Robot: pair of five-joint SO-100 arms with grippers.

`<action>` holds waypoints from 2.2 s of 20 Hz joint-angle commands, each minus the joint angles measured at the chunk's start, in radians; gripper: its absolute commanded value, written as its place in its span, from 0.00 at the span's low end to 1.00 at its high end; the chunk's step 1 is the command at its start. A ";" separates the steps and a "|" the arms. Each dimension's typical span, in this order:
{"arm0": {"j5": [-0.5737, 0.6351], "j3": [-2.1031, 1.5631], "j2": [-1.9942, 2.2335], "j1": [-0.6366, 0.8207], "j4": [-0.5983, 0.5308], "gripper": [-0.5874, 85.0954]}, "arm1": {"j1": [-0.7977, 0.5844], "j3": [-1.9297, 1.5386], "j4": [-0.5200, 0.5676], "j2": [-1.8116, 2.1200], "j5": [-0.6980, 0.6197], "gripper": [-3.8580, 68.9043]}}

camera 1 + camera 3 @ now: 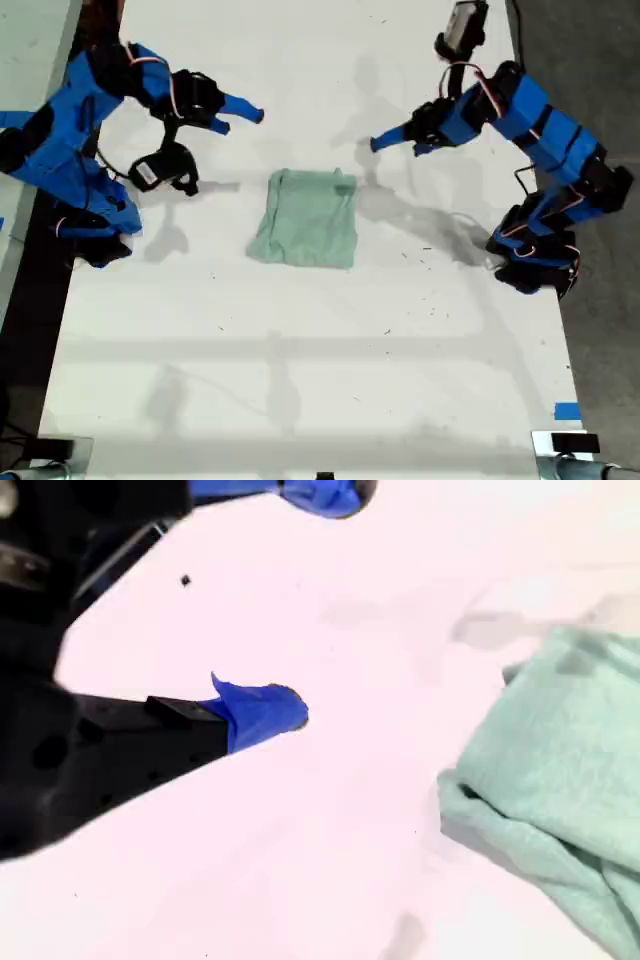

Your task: Fold t shirt

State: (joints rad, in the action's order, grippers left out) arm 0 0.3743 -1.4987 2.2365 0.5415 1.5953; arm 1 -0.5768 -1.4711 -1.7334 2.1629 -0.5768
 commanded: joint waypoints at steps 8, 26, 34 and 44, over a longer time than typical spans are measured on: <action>-0.407 -1.404 1.144 -0.597 -0.644 0.00 | 0.611 -1.313 0.215 1.333 0.503 0.07; 0.126 -1.793 1.348 -0.331 -0.581 0.10 | 0.752 -1.617 0.351 1.336 -0.250 0.22; 0.126 -1.793 1.348 -0.325 -0.581 0.10 | 0.752 -1.617 0.351 1.336 -0.250 0.19; 0.126 -1.793 1.348 -0.327 -0.581 0.10 | 0.752 -1.617 0.351 1.336 -0.250 0.16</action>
State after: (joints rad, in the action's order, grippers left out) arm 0 0.4939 -3.2505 3.5772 0.2086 1.0140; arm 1 0.1657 -3.0403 -1.4097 3.4898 -0.8099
